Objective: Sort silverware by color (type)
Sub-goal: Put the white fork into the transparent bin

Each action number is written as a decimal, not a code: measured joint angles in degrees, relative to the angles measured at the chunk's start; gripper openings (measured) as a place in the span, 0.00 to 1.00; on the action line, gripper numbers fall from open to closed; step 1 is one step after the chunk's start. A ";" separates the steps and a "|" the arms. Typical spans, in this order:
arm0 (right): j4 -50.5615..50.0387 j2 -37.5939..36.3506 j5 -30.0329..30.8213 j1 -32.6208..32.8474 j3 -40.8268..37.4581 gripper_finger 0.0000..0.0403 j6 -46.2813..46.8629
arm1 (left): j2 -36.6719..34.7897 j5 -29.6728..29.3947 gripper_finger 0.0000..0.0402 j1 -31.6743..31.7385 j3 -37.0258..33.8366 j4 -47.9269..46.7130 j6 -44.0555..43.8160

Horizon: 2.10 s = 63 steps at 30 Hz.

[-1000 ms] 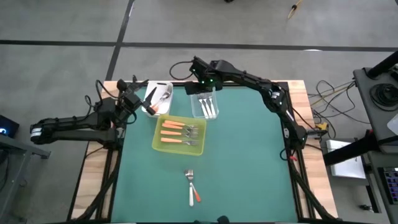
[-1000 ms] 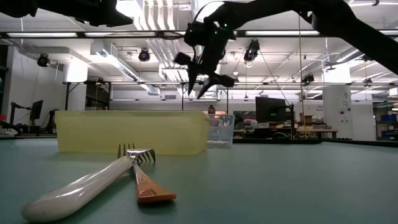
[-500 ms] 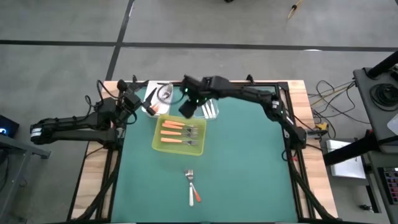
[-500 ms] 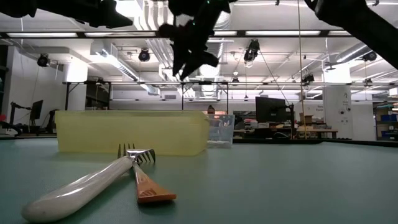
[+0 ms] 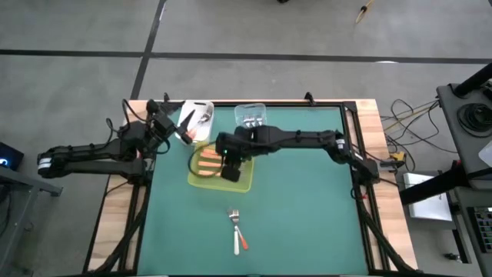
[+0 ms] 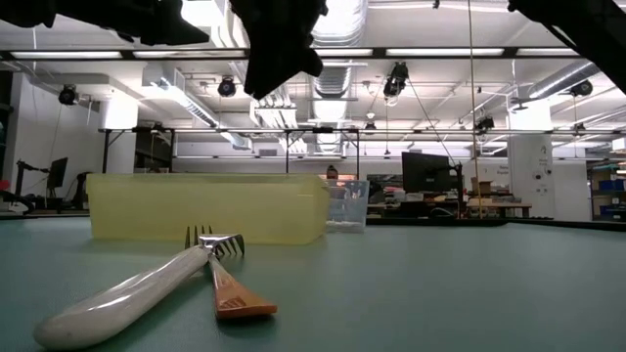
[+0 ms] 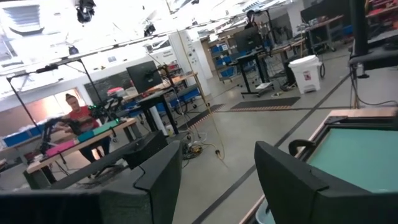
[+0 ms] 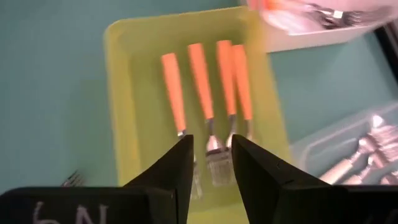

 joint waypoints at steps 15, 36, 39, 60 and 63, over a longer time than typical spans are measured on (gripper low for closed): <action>5.43 -0.54 -0.06 8.56 -12.39 0.20 -5.68 | 0.21 0.08 0.46 -10.00 0.00 -2.73 -12.06; 38.46 -27.00 -0.07 14.43 -55.30 0.17 -8.05 | 4.08 14.33 0.46 -20.30 0.00 -4.76 -46.25; 42.61 -30.67 -0.02 14.46 -60.64 0.17 -9.35 | 5.47 14.51 0.46 -20.30 0.00 -4.24 -52.41; 60.13 -55.05 -0.63 14.81 -86.50 0.17 -17.90 | 34.43 13.67 0.46 -30.08 24.14 -23.61 -78.30; 60.73 -57.60 -0.63 15.20 -89.05 0.17 -17.10 | 39.62 13.62 0.46 -32.41 30.96 -35.73 -84.54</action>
